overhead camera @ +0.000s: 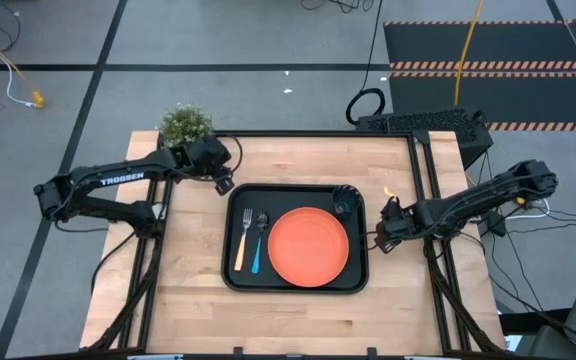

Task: Pick and place plate/cup/fork/spoon on tray
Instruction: Adjust the black tray on the table

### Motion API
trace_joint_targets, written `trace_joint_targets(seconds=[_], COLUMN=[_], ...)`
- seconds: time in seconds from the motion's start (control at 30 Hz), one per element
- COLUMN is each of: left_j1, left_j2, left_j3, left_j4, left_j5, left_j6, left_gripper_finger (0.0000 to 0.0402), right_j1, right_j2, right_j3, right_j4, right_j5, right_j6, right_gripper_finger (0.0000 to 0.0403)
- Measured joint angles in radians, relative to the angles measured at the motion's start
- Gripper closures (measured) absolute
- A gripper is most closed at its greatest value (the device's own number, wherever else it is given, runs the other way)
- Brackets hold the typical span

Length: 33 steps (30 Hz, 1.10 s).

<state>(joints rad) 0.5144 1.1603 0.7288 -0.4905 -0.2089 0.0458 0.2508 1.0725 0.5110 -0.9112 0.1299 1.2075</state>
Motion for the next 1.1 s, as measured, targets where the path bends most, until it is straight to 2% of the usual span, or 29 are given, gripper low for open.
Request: trace_joint_targets(seconds=[0.17,0.2,0.53,0.87,1.1], left_j1=[0.0,0.0,0.0,-0.016,-0.039], left_j2=[0.0,0.0,0.0,0.0,0.0], left_j3=[-0.003,-0.003,-0.003,-0.003,-0.003], left_j4=[-0.001,-0.001,-0.03,-0.04,-0.037], left_j5=[0.0,0.0,0.0,0.001,0.001], left_j6=[-0.02,-0.023,-0.048,-0.056,-0.066], left_gripper_finger=[0.0254,0.0254,0.0254,0.0254,0.0254], right_j1=[0.0,0.0,0.0,0.0,-0.003], right_j2=[0.0,0.0,0.018,0.157,0.14], right_j3=[0.0,0.0,0.0,0.004,0.0], right_j4=[0.029,0.04,0.155,0.259,0.289], right_j5=[-0.002,-0.002,-0.025,-0.029,0.011], right_j6=[-0.032,-0.042,-0.045,-0.086,-0.097], right_gripper_finger=[0.0384,0.0392,0.0403,0.0403,0.0403])
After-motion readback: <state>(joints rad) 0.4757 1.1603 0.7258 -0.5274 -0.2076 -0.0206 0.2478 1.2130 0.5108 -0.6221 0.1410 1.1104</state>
